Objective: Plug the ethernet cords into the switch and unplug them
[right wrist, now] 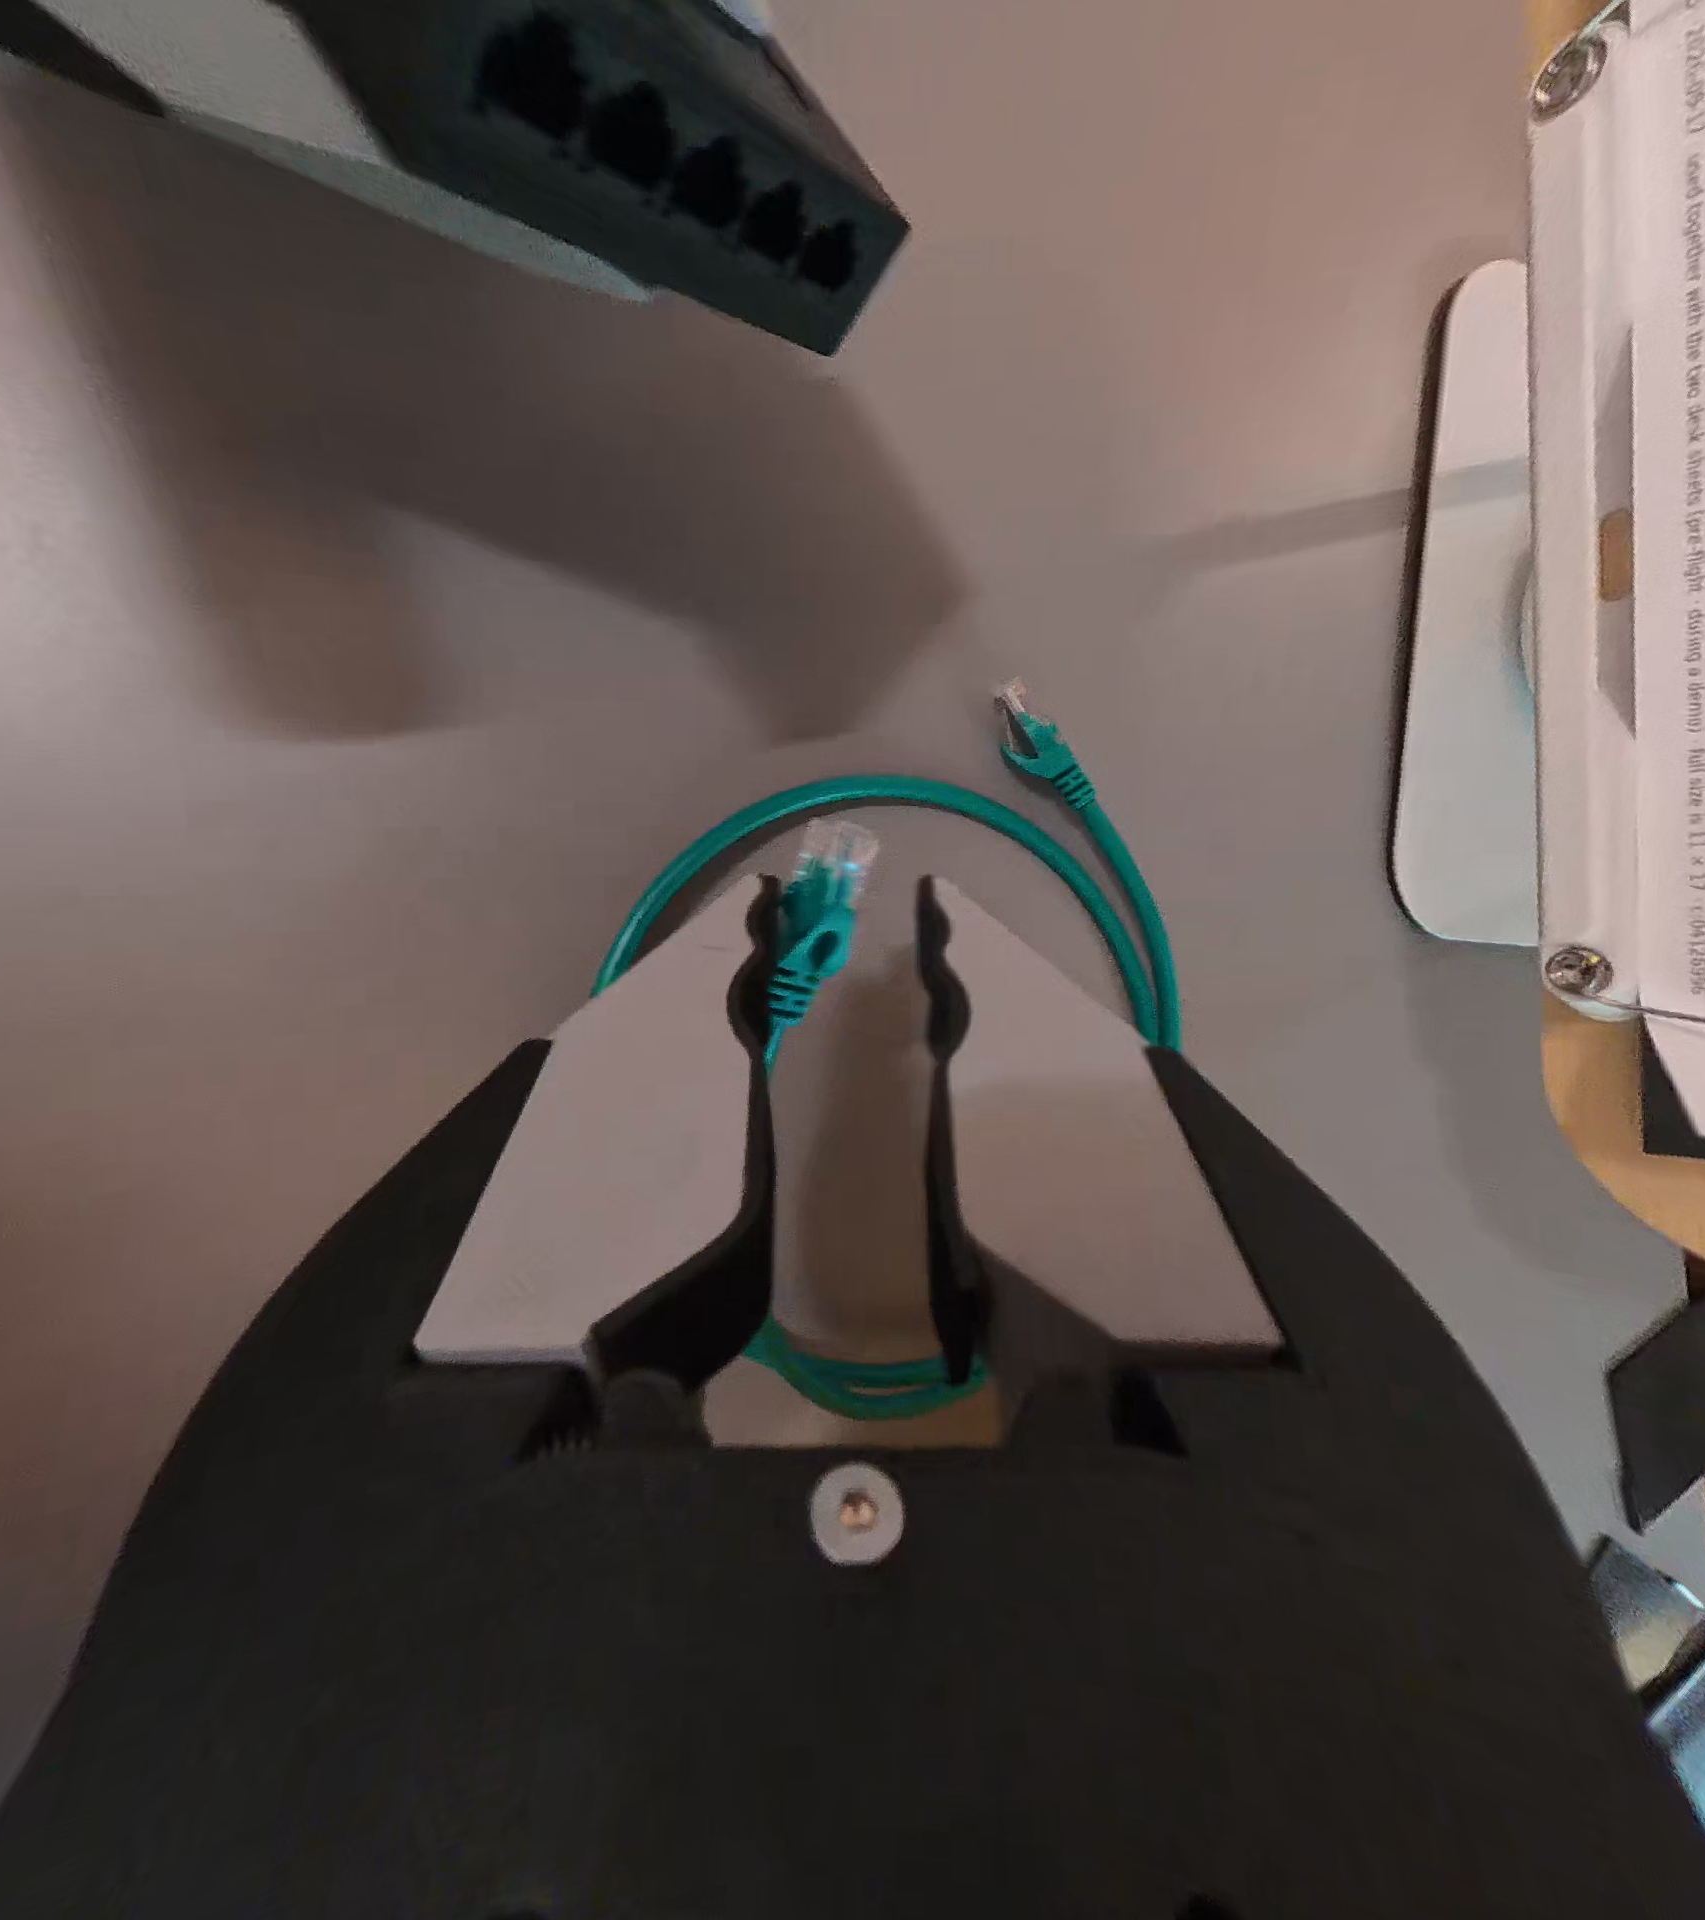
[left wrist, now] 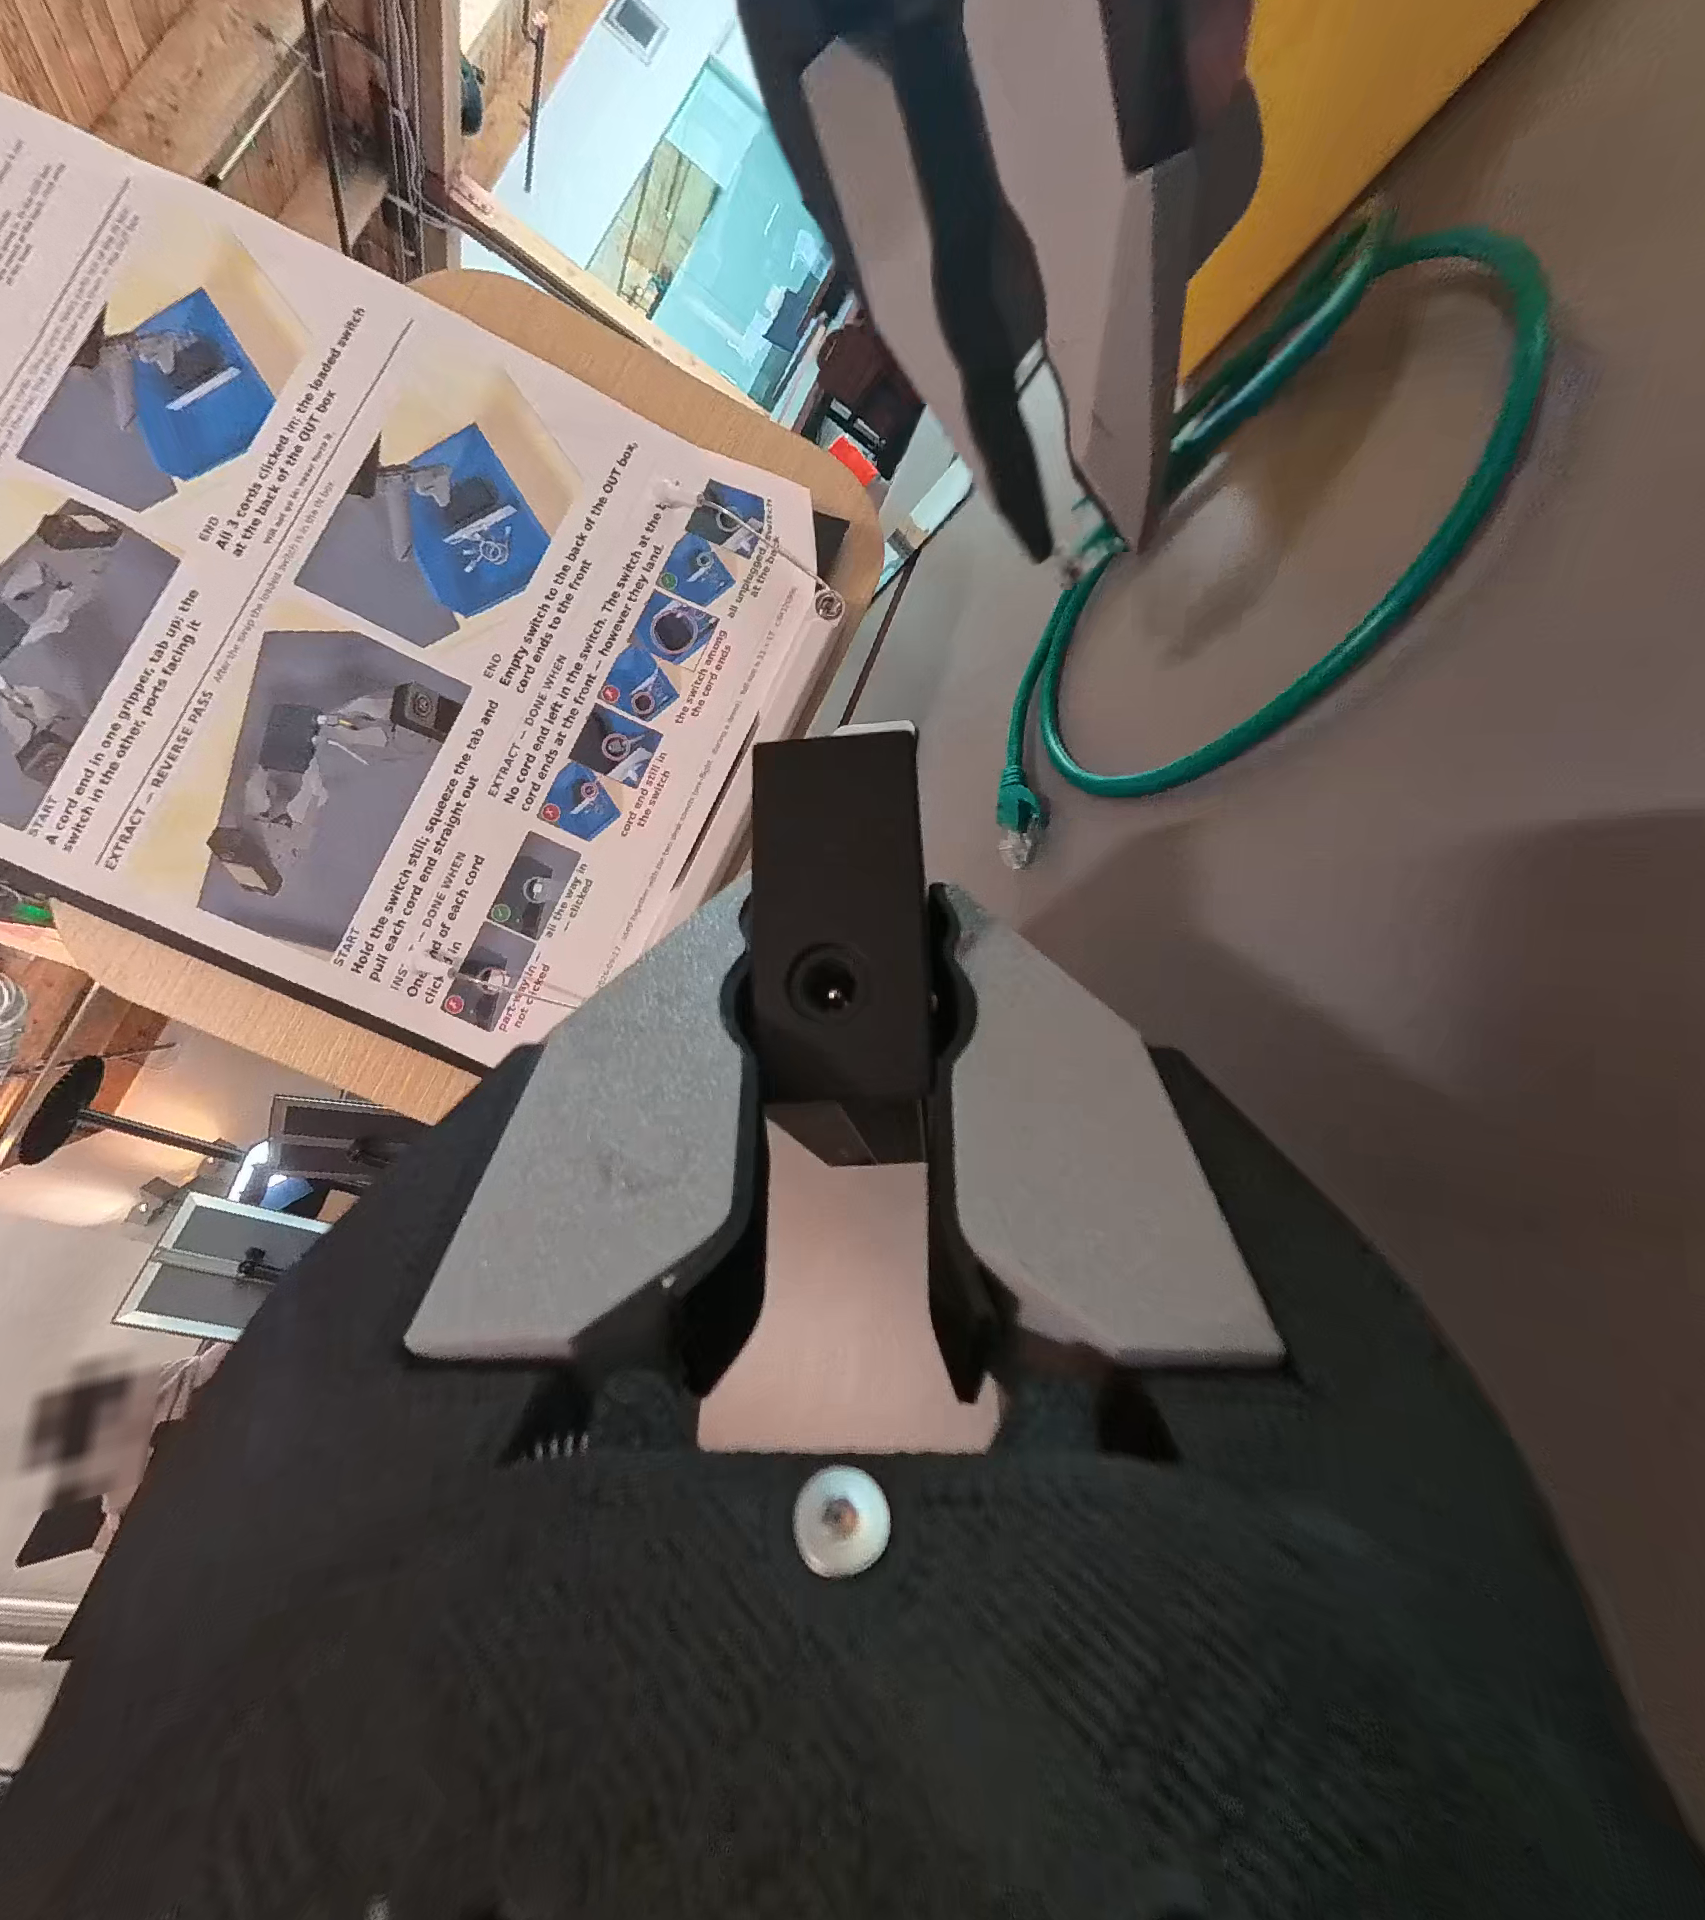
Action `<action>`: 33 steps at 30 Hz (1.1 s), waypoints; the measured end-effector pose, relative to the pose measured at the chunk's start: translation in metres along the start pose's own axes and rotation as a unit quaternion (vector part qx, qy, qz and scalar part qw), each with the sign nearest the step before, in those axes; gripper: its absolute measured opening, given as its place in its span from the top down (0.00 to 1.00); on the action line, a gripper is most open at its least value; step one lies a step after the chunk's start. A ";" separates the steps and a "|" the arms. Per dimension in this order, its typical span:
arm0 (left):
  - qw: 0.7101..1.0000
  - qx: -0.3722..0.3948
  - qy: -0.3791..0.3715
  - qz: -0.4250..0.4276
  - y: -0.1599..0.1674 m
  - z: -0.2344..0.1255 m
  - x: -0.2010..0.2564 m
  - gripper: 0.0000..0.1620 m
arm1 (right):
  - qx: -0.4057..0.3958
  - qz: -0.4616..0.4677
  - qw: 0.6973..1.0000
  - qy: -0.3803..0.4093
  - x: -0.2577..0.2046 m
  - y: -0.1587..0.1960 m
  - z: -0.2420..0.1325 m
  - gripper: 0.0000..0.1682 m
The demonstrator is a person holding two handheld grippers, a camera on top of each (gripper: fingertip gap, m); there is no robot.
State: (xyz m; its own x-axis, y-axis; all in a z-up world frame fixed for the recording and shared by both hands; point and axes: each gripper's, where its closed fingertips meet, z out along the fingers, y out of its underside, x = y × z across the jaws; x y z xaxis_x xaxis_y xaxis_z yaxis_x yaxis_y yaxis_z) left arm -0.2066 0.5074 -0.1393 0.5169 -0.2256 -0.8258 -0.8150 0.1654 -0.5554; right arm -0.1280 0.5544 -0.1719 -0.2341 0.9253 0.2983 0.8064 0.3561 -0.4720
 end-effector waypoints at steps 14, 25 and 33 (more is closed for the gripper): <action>1.000 -0.003 0.009 0.010 0.000 0.001 0.003 0.83 | 0.022 0.163 0.986 -0.025 0.052 -0.012 0.030 0.62; 1.000 -0.010 0.025 0.013 0.002 0.003 0.010 0.83 | -0.130 0.263 0.953 0.075 0.105 0.086 0.054 0.66; 0.999 -0.011 0.035 0.023 0.001 0.004 0.015 0.83 | -0.097 0.263 0.960 -0.001 0.082 0.073 0.059 0.94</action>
State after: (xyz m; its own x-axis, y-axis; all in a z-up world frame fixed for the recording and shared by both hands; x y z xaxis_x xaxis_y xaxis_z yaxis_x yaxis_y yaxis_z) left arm -0.1988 0.5085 -0.1529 0.4593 -0.2840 -0.8417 -0.8437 0.1570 -0.5134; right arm -0.1204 0.6640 -0.2314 0.2324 0.9708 0.0590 0.8996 -0.1914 -0.3925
